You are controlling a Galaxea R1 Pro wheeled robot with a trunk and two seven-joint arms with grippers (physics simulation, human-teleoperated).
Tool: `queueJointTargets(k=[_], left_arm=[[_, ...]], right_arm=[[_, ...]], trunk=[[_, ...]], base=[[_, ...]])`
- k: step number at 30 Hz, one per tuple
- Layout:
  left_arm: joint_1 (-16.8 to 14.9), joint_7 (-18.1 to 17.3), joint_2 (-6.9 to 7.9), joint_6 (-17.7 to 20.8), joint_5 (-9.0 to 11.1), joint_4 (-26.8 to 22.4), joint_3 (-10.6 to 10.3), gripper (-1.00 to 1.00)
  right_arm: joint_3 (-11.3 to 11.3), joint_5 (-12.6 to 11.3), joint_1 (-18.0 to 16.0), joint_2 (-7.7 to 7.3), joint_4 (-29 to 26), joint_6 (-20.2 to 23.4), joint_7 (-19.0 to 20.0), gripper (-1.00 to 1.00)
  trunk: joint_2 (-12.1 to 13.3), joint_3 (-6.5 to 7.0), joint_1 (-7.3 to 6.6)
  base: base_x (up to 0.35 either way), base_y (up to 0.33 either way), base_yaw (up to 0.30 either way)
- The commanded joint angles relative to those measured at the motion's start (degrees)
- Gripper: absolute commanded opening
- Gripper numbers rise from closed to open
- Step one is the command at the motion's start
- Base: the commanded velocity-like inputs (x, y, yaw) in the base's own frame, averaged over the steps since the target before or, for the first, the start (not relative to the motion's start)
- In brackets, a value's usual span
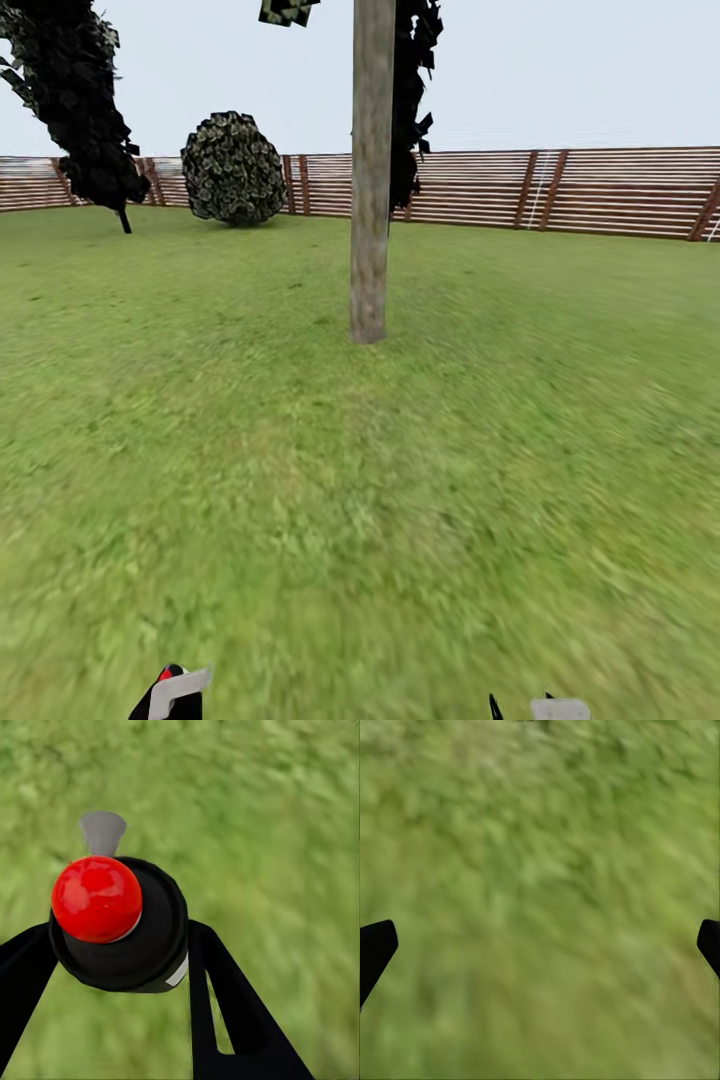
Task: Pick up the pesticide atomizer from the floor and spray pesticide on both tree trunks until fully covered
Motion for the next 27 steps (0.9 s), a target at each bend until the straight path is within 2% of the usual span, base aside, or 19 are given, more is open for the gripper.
queueJointTargets(k=[1, 27], left_arm=[[0.00, 0.00, 0.00, 0.00, -0.01, -0.01, 0.00, -1.00], [0.00, 0.00, 0.00, 0.00, -0.01, -0.01, 0.00, -1.00]], right_arm=[[0.00, 0.00, 0.00, 0.00, 0.00, 0.00, 0.00, 1.00], [0.08, 0.00, 0.00, 0.00, -0.07, 0.00, 0.00, 1.00]], trunk=[[0.00, -0.09, 0.00], [0.00, -2.14, 0.00]], base=[[0.334, 0.000, 0.000], [0.334, 0.000, 0.000]])
